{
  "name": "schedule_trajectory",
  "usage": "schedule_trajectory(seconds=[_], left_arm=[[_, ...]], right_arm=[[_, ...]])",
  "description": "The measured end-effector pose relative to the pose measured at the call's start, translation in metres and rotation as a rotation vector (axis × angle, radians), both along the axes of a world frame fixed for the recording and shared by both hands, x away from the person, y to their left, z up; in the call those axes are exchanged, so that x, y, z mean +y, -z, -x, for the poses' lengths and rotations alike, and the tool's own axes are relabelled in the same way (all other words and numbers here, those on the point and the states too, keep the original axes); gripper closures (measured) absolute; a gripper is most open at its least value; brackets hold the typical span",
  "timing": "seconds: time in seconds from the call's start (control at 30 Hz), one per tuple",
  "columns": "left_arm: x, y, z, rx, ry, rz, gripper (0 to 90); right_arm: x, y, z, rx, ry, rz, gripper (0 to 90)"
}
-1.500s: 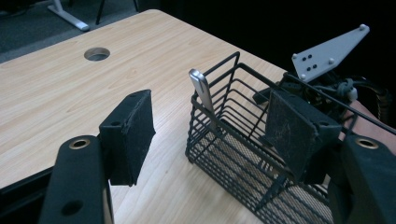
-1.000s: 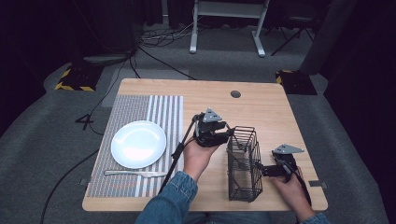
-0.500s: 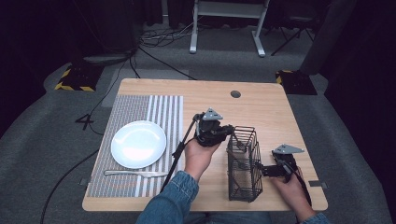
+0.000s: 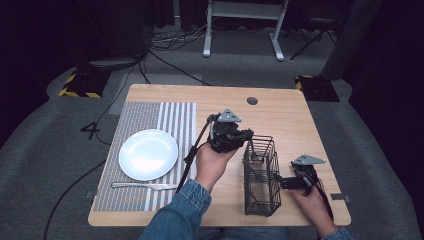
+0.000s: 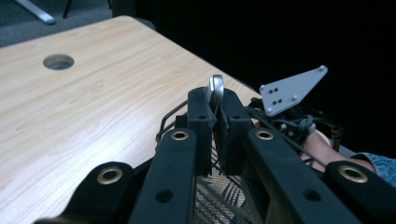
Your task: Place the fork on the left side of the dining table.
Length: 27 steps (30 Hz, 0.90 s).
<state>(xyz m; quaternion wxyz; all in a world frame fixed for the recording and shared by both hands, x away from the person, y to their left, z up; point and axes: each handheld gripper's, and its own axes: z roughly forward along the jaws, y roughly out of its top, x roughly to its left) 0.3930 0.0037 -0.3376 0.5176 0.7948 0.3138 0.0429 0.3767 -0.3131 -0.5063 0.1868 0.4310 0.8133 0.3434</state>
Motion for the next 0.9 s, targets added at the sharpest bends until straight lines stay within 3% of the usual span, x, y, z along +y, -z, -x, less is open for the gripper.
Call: schedule_trajectory(seconds=[0.37,0.7,0.9], left_arm=[[0.008,-0.031,0.005,-0.027,0.024,0.035,85.8],[0.026,-0.056,0.017,-0.076,0.017,0.064,85.9],[0.034,-0.067,0.020,-0.083,0.009,0.079,85.9]], right_arm=[[0.000,0.000,0.000,0.000,0.000,0.000,6.7],[0.000,0.000,0.000,0.000,0.000,0.000,6.7],[0.000,0.000,0.000,-0.002,-0.001,0.000,6.7]])
